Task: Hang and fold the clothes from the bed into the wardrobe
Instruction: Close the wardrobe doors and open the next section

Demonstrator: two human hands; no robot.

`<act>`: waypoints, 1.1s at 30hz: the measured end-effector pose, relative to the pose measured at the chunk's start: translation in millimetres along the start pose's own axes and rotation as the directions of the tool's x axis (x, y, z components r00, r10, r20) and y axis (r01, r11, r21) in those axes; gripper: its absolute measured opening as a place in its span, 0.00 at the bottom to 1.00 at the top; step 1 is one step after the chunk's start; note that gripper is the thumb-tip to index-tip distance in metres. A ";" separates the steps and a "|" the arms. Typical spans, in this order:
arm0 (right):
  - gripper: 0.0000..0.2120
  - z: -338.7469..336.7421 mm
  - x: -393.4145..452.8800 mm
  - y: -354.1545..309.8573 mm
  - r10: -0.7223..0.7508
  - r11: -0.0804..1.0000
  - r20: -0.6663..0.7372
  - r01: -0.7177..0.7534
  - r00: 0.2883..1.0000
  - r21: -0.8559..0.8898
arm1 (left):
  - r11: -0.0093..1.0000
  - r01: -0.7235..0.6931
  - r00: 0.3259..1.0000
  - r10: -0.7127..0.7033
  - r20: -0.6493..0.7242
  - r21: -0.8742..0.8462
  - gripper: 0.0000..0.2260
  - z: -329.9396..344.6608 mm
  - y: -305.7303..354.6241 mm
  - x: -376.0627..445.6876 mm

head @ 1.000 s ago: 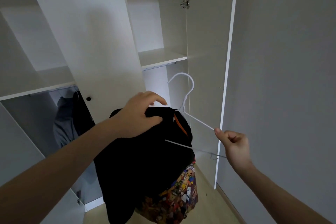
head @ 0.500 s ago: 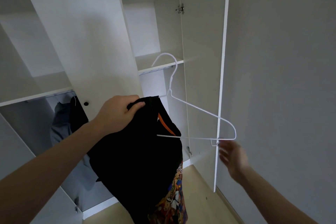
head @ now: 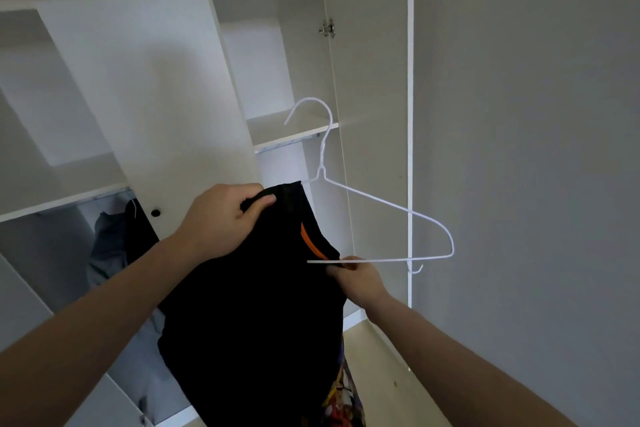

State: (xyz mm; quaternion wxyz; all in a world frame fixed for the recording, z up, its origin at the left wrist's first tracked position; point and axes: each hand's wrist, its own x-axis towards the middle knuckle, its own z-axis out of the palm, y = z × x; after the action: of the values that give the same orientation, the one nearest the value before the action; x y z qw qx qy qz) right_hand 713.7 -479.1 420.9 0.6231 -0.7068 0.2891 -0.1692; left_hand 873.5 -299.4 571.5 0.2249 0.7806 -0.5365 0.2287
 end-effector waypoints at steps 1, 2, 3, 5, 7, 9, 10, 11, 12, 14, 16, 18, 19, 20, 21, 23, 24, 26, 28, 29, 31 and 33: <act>0.06 -4.1 2.8 5.7 0.004 0.997 -0.016 -0.005 1.000 -0.074 | 0.999 0.007 1.000 -0.006 -0.006 0.032 0.21 -2.9 -5.1 -0.9; 0.06 -10.8 4.0 12.2 0.015 0.992 -0.026 -0.018 1.000 -0.122 | 0.997 0.009 1.000 -0.009 -0.010 0.073 0.21 -7.0 -13.2 -2.2; 0.06 -20.3 3.4 19.3 0.041 0.991 -0.033 -0.045 0.999 -0.127 | 0.992 0.008 1.000 -0.007 -0.007 0.123 0.21 -11.7 -23.2 -4.8; 0.06 -42.5 -1.1 31.1 0.095 0.994 -0.026 -0.097 0.995 -0.057 | 0.977 -0.003 1.000 0.001 0.012 0.215 0.20 -19.4 -45.0 -13.6; 0.08 -64.5 -2.9 36.0 0.111 0.993 0.020 -0.111 0.994 0.038 | 0.970 -0.016 1.000 0.010 0.026 0.244 0.20 -19.2 -60.6 -26.2; 0.11 -84.6 0.5 35.1 0.099 0.984 0.047 -0.105 0.994 0.142 | 0.974 -0.044 0.999 0.037 0.036 0.220 0.19 -13.2 -67.6 -37.3; 0.11 -94.3 2.5 33.0 0.089 0.980 0.045 -0.096 0.995 0.177 | 0.976 -0.066 0.997 0.060 0.039 0.206 0.18 -10.4 -68.9 -41.3; 0.11 -103.0 4.3 30.1 0.081 0.976 0.037 -0.086 0.996 0.201 | 0.976 -0.092 0.996 0.086 0.039 0.199 0.18 -8.7 -69.3 -44.3; 0.10 -110.6 6.2 27.0 0.070 0.972 0.029 -0.074 0.997 0.221 | 0.973 -0.117 0.993 0.113 0.035 0.197 0.17 -8.4 -69.0 -46.2; 0.11 -124.0 9.0 19.2 0.039 0.966 0.035 -0.046 0.999 0.253 | 0.969 -0.147 0.989 0.146 0.021 0.197 0.16 -9.1 -66.4 -48.0; 0.15 -135.5 9.6 10.6 0.010 0.962 0.083 -0.032 0.997 0.272 | 0.968 -0.150 0.989 0.150 0.013 0.199 0.15 -9.2 -60.6 -48.3; 0.19 -147.2 8.6 2.2 -0.021 0.965 0.172 -0.026 0.985 0.263 | 0.969 -0.149 0.989 0.147 0.022 0.196 0.16 -8.9 -54.3 -47.7; 0.20 -152.9 8.2 -1.0 -0.032 0.966 0.214 -0.025 0.976 0.257 | 0.969 -0.149 0.989 0.147 0.025 0.196 0.16 -8.7 -52.1 -47.4; 0.21 -157.9 7.8 -3.2 -0.043 0.965 0.242 -0.022 0.969 0.260 | 0.969 -0.149 0.989 0.147 0.025 0.197 0.17 -8.3 -50.7 -47.3; 0.22 -161.7 7.8 -4.5 -0.061 0.963 0.258 -0.011 0.964 0.268 | 0.970 -0.149 0.989 0.147 0.026 0.193 0.17 -7.3 -49.5 -47.5; 0.23 -166.4 8.5 -7.5 -0.100 0.956 0.286 0.013 0.953 0.292 | 0.973 -0.154 0.988 0.150 0.036 0.171 0.17 -4.2 -48.2 -47.8; 0.22 -168.2 9.1 -9.3 -0.118 0.952 0.308 0.019 0.944 0.306 | 0.974 -0.156 0.988 0.152 0.038 0.164 0.17 -2.7 -47.5 -47.4; 0.20 -173.2 11.8 -13.8 -0.143 0.946 0.358 0.021 0.923 0.324 | 0.977 -0.155 0.988 0.151 0.042 0.144 0.17 -0.7 -46.9 -45.0; 0.18 -179.1 17.2 -17.9 -0.132 0.941 0.379 -0.003 0.916 0.337 | 0.981 -0.170 0.984 0.164 0.068 0.095 0.18 0.7 -47.6 -42.3; 0.19 -181.7 20.2 -19.7 -0.118 0.937 0.372 -0.020 0.921 0.348 | 0.979 -0.190 0.979 0.183 0.087 0.070 0.18 1.6 -48.1 -41.3; 0.21 -185.2 25.9 -23.6 -0.097 0.936 0.341 -0.031 0.935 0.352 | 0.978 -0.211 0.969 0.208 0.133 0.005 0.19 3.9 -49.3 -39.6; 0.21 -186.5 30.5 -27.4 -0.084 0.935 0.297 -0.028 0.951 0.354 | 0.980 -0.185 0.963 0.196 0.187 -0.075 0.19 5.5 -50.6 -38.6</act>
State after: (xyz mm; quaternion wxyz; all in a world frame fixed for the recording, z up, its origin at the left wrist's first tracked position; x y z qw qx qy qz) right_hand 630.9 -642.5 475.0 0.7750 -0.6045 0.1433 -0.1154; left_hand 909.4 -257.9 538.7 0.1708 0.7371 -0.6346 0.1571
